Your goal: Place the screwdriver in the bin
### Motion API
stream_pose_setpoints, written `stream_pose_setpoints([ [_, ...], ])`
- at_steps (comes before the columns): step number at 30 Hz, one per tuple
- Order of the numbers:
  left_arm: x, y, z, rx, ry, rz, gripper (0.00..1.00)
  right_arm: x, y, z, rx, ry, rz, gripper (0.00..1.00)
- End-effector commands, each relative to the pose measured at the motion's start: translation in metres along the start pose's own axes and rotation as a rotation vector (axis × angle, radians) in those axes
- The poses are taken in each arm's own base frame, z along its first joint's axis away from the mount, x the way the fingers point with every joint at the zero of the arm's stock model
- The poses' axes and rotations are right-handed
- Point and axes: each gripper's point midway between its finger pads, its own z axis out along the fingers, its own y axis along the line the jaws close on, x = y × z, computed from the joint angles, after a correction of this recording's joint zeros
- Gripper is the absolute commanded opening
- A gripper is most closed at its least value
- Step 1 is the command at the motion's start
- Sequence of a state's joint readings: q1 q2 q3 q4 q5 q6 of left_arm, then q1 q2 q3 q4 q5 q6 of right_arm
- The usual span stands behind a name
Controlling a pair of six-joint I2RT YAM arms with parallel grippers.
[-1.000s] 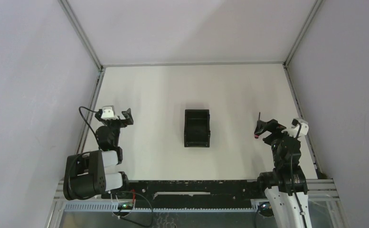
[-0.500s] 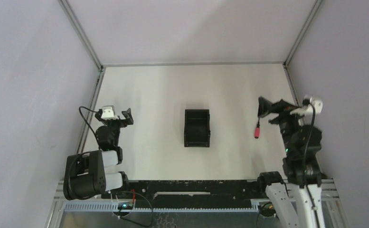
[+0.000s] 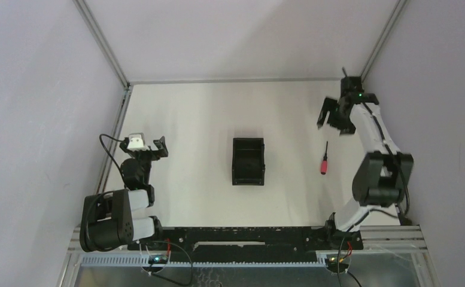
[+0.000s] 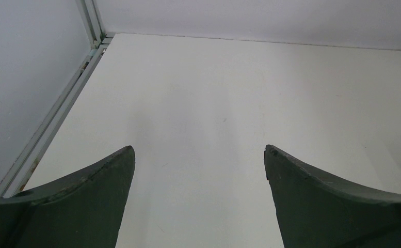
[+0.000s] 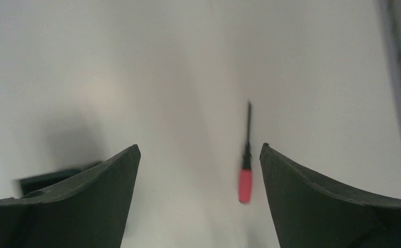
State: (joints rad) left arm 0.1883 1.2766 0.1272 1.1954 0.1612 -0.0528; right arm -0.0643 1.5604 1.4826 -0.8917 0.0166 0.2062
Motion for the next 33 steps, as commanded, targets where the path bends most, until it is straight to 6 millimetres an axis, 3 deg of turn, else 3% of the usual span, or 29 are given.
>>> stream_pose_setpoints([
  [1, -0.007, -0.001, 0.000, 0.008, -0.030, 0.006, 1.00, 0.075, -0.026, 0.039, 0.070, 0.321, -0.019, 0.85],
  [4, -0.007, -0.001, 0.000, 0.007, -0.029, 0.006, 1.00, 0.103, -0.032, 0.072, 0.073, 0.418, -0.020, 0.76],
  [8, -0.007, -0.001, 0.000, 0.007, -0.030, 0.006, 1.00, 0.130, -0.039, 0.099, 0.085, 0.484, -0.020, 0.65],
  [15, -0.008, -0.001, 0.000, 0.006, -0.031, 0.006, 1.00, 0.158, -0.052, 0.118, 0.116, 0.535, -0.051, 0.50],
  [16, -0.008, 0.000, 0.000, 0.005, -0.031, 0.006, 1.00, 0.159, -0.057, 0.119, 0.138, 0.540, -0.069, 0.46],
  [18, -0.007, -0.001, 0.000, 0.008, -0.029, 0.006, 1.00, 0.160, -0.058, 0.119, 0.137, 0.544, -0.089, 0.27],
  [20, -0.008, -0.001, 0.000, 0.006, -0.031, 0.006, 1.00, 0.154, -0.059, 0.114, 0.140, 0.522, -0.113, 0.00],
  [24, -0.007, -0.001, 0.000, 0.006, -0.030, 0.006, 1.00, 0.133, -0.057, 0.082, 0.151, 0.474, -0.138, 0.00],
  [30, -0.008, -0.001, 0.000, 0.005, -0.031, 0.006, 1.00, 0.115, -0.046, 0.008, 0.155, 0.499, -0.088, 0.00],
  [33, -0.007, -0.001, 0.000, 0.006, -0.030, 0.006, 1.00, 0.109, -0.036, -0.018, 0.145, 0.506, -0.044, 0.00],
])
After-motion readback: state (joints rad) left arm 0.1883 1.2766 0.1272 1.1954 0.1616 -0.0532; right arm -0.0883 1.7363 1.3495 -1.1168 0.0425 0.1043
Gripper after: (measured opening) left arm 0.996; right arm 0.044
